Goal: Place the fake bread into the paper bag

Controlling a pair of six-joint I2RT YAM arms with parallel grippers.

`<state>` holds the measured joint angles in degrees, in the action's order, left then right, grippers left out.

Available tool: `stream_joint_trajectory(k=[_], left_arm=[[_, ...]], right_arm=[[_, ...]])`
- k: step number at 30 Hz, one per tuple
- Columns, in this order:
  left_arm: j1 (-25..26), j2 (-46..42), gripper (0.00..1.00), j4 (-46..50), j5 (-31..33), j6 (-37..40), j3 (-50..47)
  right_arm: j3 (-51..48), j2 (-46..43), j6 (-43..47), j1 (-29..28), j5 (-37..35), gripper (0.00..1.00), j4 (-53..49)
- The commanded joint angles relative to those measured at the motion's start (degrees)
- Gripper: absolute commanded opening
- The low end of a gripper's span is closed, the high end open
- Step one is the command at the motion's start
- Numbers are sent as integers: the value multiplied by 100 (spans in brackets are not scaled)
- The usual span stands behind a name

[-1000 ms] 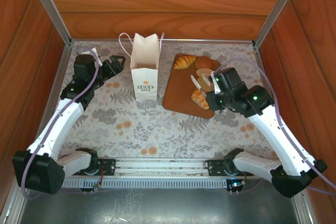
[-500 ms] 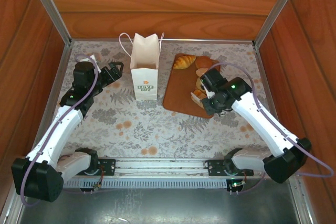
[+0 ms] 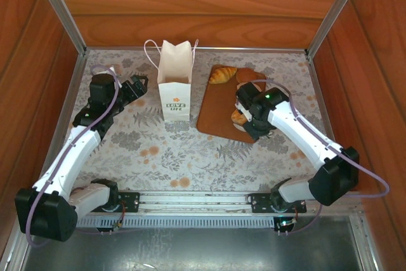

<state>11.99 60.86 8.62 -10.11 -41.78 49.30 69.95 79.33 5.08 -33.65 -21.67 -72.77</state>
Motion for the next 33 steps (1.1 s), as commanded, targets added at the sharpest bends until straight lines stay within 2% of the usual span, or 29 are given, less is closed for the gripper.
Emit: stream_joint_trajectory(k=[1,24,33], left_arm=[[-48,40,93,86,75,108,213],[-65,71,93,182,129,177,236],[-90,49,93,182,133,201,232]], right_arm=[[-45,26,288,61,-274,55,39],[-44,592,586,202,-224,54,411],[87,731,511,209,-291,43,341]])
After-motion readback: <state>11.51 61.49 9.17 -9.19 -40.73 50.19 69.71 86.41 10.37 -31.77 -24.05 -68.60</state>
